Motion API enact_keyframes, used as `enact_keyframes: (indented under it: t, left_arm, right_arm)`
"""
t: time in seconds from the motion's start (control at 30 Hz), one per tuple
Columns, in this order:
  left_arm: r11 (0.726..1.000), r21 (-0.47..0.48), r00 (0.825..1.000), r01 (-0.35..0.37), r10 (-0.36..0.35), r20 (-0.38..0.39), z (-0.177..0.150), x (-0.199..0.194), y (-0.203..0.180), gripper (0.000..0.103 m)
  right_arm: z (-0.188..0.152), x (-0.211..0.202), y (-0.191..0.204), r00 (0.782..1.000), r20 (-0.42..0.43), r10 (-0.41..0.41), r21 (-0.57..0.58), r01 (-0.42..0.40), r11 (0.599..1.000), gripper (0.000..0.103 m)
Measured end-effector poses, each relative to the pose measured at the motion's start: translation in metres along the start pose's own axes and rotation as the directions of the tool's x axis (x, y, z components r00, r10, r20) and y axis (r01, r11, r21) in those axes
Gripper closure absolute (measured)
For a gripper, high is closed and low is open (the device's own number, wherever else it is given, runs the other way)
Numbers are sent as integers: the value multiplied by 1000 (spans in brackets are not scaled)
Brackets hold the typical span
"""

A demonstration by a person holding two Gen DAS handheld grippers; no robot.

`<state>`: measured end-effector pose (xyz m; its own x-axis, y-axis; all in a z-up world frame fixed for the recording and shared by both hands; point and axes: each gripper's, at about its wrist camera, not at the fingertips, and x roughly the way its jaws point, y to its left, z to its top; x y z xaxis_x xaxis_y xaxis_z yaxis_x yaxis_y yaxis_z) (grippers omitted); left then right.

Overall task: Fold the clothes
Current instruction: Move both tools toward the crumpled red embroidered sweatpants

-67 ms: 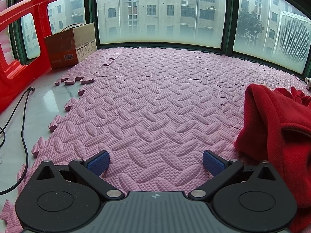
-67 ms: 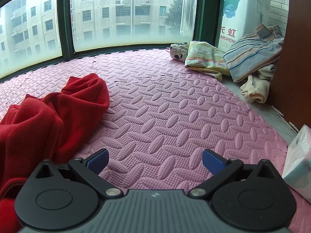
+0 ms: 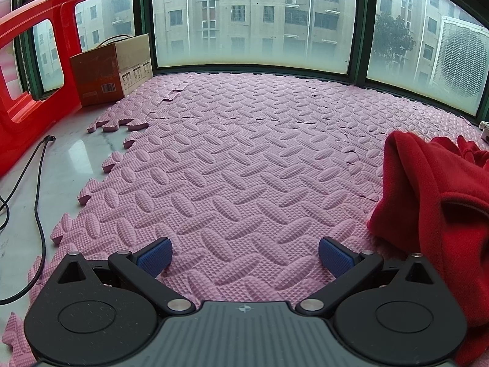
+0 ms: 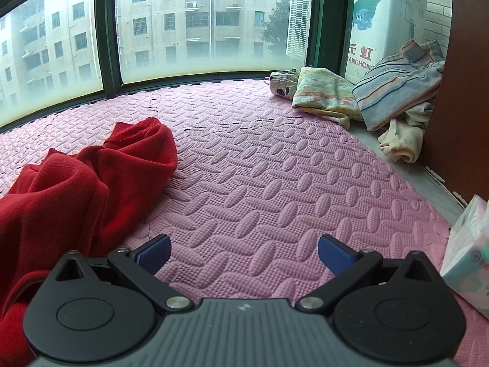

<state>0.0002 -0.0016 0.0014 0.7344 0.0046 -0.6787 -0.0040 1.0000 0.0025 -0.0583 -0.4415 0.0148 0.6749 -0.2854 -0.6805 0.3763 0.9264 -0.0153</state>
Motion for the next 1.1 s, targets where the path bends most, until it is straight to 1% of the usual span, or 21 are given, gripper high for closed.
enact_keyframes:
  t: [0.1, 0.13, 0.17, 0.2, 0.27, 0.43, 0.6, 0.7, 0.9, 1.1]
  left_arm:
    - [1000, -13, 1000, -6, 5, -13, -1, -6, -2, 0]
    - [1000, -9, 1000, -6, 6, -11, -3, -12, -4, 0]
    - [1000, -6, 1000, -6, 5, -16, -4, -18, -7, 0]
    - [1000, -7, 1000, 0, 0, -24, -4, -22, -8, 0]
    - [1000, -11, 999, 16, -17, -33, -2, -30, -9, 0]
    - [998, -8, 998, 57, -57, -28, -5, -56, -20, 0]
    - [995, -2, 995, 96, -96, -39, -12, -74, -38, 0]
    - [994, 13, 994, 106, -105, -41, -18, -82, -48, 0]
    - [989, 17, 987, 149, -148, -55, -25, -92, -62, 0]
    - [984, 52, 984, 172, -169, -57, -29, -100, -75, 0]
  right_arm:
    - [2, 2, 0, 1000, -1, 13, 8, -13, 1000, 0]
    - [0, -3, 2, 1000, 21, 12, -4, -12, 1000, 0]
    - [-5, -16, 6, 998, 68, 5, -28, -4, 1000, 0]
    - [-9, -28, 7, 995, 99, 17, -35, -13, 999, 0]
    - [-11, -42, 9, 995, 81, 56, -53, -52, 997, 0]
    - [-21, -57, 22, 991, 81, 109, -100, -101, 990, 0]
    - [-33, -70, 31, 982, 82, 171, -133, -159, 978, 0]
    - [-38, -77, 40, 978, 83, 191, -155, -176, 972, 0]
    - [-45, -86, 51, 970, 65, 232, -180, -218, 959, 0]
    - [-49, -89, 55, 966, 58, 251, -193, -236, 952, 0]
